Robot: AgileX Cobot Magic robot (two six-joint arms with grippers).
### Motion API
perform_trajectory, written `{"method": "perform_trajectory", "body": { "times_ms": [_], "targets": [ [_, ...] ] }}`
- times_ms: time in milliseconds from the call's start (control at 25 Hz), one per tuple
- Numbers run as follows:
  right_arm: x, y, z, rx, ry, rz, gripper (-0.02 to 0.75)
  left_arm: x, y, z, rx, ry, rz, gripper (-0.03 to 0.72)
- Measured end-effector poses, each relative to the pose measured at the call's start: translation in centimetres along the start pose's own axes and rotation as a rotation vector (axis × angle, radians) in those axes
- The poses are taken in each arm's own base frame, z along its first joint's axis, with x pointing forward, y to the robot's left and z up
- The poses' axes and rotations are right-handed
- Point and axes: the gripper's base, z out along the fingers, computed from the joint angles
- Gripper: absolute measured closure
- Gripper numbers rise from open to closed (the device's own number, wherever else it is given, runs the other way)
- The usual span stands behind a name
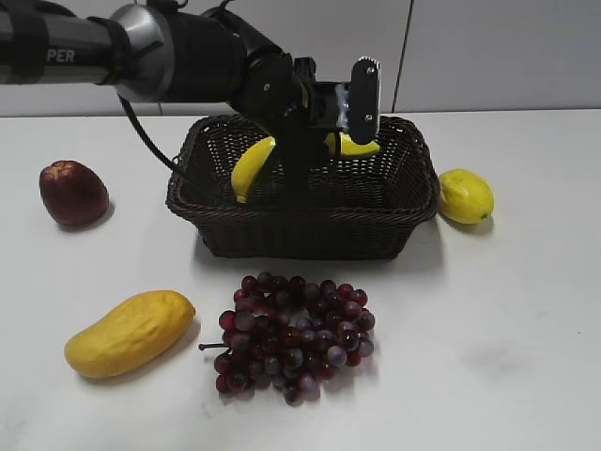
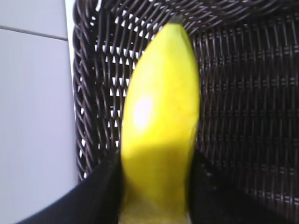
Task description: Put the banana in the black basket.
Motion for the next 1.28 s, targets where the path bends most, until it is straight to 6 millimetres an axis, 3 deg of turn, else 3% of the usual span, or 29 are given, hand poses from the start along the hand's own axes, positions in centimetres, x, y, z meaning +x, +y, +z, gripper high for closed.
{"method": "perform_trajectory", "body": {
  "times_ms": [80,280,440,600,680,800,1000,1080,1280],
  "targets": [
    [0.0,0.0,0.0,0.000,0.000,0.000,0.218,0.0,-0.1,-0.1,0.015,0.000,-0.017,0.270],
    [0.0,0.0,0.0,0.000,0.000,0.000,0.218,-0.5,0.5,-2.0,0.032,-0.010,-0.055,0.070],
    [0.0,0.0,0.0,0.000,0.000,0.000,0.218,-1.4,2.2,-5.5,-0.013,-0.042,-0.088,0.062],
    [0.0,0.0,0.0,0.000,0.000,0.000,0.218,-1.2,4.5,-10.4,-0.066,-0.069,-0.295,0.114],
    [0.0,0.0,0.0,0.000,0.000,0.000,0.218,0.3,5.5,-12.5,-0.064,-0.037,-0.419,0.140],
    [0.0,0.0,0.0,0.000,0.000,0.000,0.218,4.0,6.5,-14.7,-0.027,0.074,-0.645,0.154],
    [0.0,0.0,0.0,0.000,0.000,0.000,0.218,11.3,6.6,-16.9,0.065,0.363,-1.081,0.157],
    [0.0,0.0,0.0,0.000,0.000,0.000,0.218,13.3,6.4,-17.6,0.087,0.446,-1.198,0.158],
    [0.0,0.0,0.0,0.000,0.000,0.000,0.218,15.7,6.2,-19.4,0.096,0.458,-1.342,0.171]
  ]
}}
